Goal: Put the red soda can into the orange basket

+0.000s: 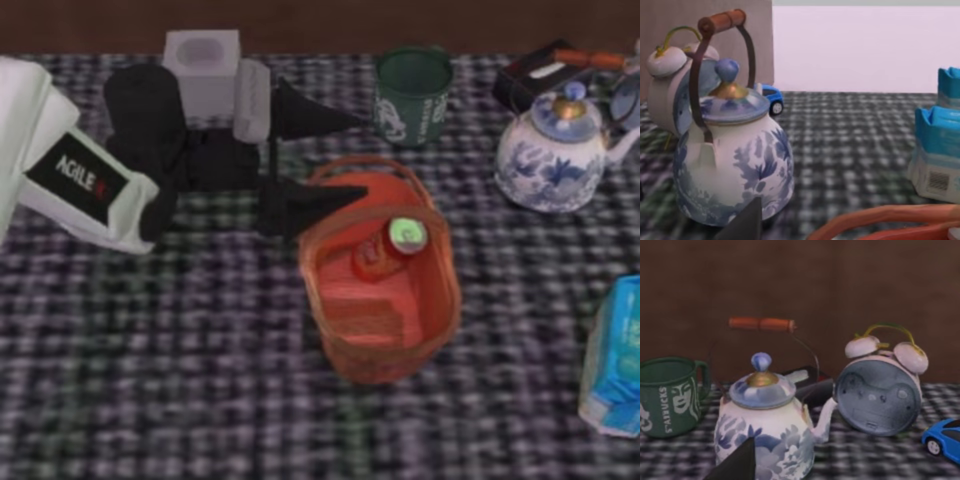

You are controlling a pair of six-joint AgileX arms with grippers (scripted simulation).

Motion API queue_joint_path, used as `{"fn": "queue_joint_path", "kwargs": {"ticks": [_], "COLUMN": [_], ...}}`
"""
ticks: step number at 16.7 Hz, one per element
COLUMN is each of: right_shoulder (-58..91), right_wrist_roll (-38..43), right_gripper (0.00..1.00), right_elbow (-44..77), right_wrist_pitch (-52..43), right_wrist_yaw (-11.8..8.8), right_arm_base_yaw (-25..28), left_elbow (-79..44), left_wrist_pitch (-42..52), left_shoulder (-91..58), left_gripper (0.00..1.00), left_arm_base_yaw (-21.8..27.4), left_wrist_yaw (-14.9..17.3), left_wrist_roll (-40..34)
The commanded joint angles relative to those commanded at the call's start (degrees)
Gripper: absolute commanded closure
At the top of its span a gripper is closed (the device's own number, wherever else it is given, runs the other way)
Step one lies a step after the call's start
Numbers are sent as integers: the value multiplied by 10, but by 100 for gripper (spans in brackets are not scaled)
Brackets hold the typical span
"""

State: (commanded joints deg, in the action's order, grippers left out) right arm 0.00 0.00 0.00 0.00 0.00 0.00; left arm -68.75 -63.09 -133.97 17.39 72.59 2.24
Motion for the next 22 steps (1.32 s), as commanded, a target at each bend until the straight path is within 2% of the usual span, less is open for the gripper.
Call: {"fn": "queue_joint_path", "kwargs": {"ticks": [3,5,9,14,22], "right_shoulder": [5,32,154,415,923], "right_wrist_roll": [-3,-18,-80,-195,-408], "right_gripper": [0,0,0,0,0], "right_elbow": [5,32,152,406,887], "right_wrist_pitch": [-4,-26,-117,-291,-613], "right_wrist_yaw": [0,-2,-3,-2,0], "right_arm_base_yaw": [3,14,56,131,269], "left_elbow": [3,20,90,225,475], "left_wrist_pitch": [3,20,88,215,442], "left_shoulder": [5,32,150,398,892], "left_gripper": [0,0,0,0,0], "left_arm_base_yaw": [2,-2,-21,-57,-121], "left_wrist_yaw": [-3,-18,-85,-223,-487], "left_wrist_roll": [0,-2,-11,-24,-30]}}
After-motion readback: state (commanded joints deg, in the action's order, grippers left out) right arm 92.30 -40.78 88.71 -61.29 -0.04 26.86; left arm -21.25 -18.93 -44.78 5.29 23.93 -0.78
